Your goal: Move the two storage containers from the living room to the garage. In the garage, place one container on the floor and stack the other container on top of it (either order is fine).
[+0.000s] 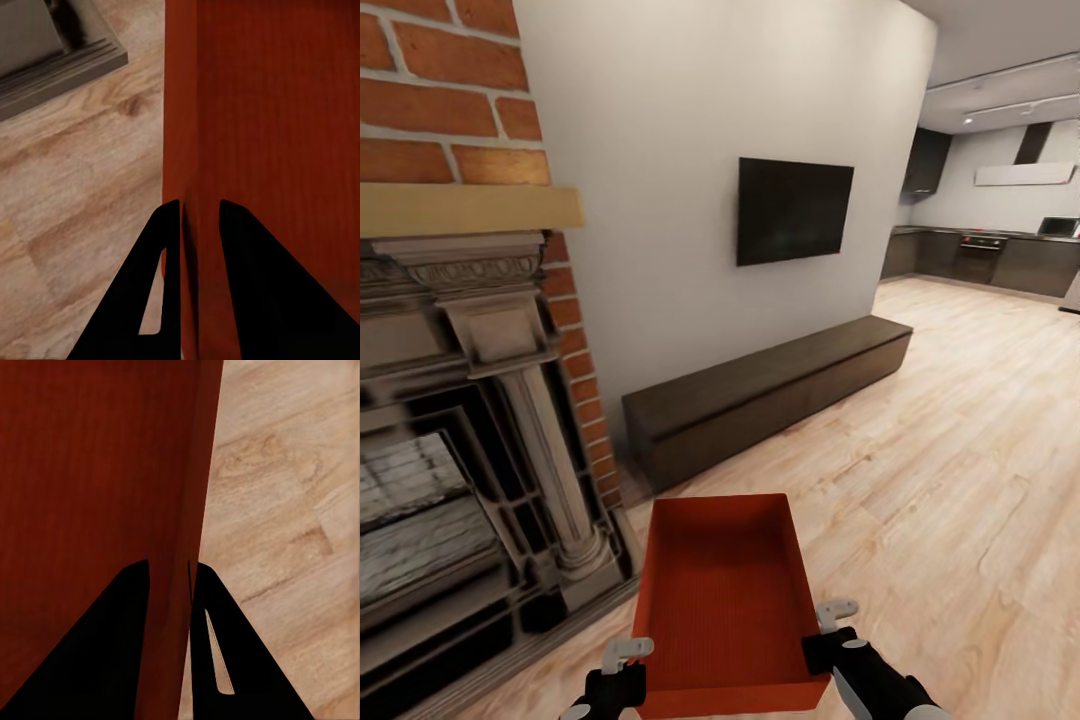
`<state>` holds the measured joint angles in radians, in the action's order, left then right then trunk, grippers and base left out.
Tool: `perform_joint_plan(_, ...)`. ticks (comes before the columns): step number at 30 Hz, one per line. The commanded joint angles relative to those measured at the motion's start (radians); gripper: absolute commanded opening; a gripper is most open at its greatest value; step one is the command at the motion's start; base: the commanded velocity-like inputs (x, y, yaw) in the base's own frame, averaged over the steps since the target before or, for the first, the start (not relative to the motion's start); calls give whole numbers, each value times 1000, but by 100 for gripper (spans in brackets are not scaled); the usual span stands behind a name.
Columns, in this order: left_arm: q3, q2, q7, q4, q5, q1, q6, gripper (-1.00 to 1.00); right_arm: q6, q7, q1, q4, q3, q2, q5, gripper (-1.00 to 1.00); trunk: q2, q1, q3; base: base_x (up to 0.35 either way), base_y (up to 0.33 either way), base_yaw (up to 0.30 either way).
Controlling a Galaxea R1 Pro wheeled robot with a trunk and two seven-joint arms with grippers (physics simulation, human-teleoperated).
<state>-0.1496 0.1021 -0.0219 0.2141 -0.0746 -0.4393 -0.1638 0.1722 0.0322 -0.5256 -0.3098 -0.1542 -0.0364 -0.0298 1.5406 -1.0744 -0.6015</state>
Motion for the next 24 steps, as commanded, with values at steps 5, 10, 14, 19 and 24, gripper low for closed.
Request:
perform_joint_plan(5,-14,-7,5,-5,-12,-1,-3,-100,-50,-31,0,-3,-36,21,-19,-100,0,0,-1,286,-13,-162)
perform_joint_plan(10,-14,-7,5,-4,-12,-1,-4,-100,-50,-55,0,-4,-36,21,-21,-100,0,0,-1,162,-54,-259)
perform_joint_plan(14,-14,-7,5,-3,-11,-1,-4,-100,-49,-59,0,-3,-36,21,-21,-100,0,0,-1,47,-19,-278)
perform_joint_plan(19,-14,-7,5,-3,-11,-1,-4,-100,-49,-61,0,-4,-36,21,-21,-100,0,0,-1,11,-4,-283)
perform_joint_plan(24,-14,-7,5,-4,-11,-1,-4,-100,-49,-61,0,-4,-36,21,-21,-100,0,0,-1,83,-1,-285)
